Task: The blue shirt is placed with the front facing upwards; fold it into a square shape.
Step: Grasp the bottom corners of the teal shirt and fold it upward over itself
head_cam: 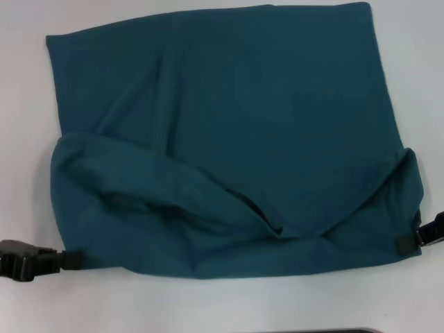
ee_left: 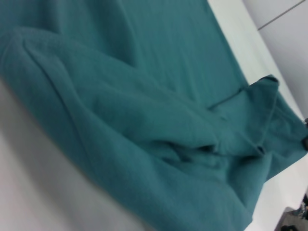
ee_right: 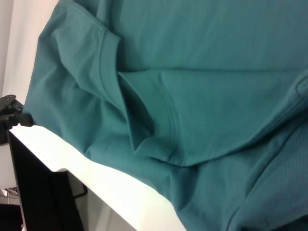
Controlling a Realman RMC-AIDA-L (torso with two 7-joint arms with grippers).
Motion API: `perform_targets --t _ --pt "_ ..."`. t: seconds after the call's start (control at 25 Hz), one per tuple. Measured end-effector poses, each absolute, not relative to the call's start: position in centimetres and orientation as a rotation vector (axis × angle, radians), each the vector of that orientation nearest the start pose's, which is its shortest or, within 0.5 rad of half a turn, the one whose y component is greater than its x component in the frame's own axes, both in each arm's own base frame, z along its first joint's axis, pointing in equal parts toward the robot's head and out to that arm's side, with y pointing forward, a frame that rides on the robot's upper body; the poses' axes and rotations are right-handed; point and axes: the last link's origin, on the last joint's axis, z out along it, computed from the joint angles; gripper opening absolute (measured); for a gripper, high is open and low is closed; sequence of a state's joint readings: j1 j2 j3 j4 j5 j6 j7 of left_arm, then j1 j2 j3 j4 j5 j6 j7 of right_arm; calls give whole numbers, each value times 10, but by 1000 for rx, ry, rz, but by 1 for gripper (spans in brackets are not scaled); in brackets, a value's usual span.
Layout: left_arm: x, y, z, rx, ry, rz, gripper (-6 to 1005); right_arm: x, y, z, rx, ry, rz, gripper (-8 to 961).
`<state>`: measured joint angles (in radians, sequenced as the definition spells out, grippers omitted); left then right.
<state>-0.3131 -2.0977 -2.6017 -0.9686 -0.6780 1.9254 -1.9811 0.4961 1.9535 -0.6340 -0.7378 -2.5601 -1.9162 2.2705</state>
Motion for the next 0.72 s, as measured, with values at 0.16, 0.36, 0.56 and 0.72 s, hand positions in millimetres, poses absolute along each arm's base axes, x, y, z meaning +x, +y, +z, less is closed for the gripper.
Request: perform_targets --t 0.16,0.36,0.56,0.72 --pt "-329 218 39 -2646 -1670 -332 6 323 257 48 -2581 2035 -13 37" --pt "-326 217 40 -2657 -1643 -389 7 319 256 48 -2626 2016 18 37" --pt "-325 219 47 -2647 -1599 -488 7 314 257 51 -2662 1987 95 37" --pt "-325 222 53 -2652 -1568 -571 7 310 261 54 -2678 1963 181 37"
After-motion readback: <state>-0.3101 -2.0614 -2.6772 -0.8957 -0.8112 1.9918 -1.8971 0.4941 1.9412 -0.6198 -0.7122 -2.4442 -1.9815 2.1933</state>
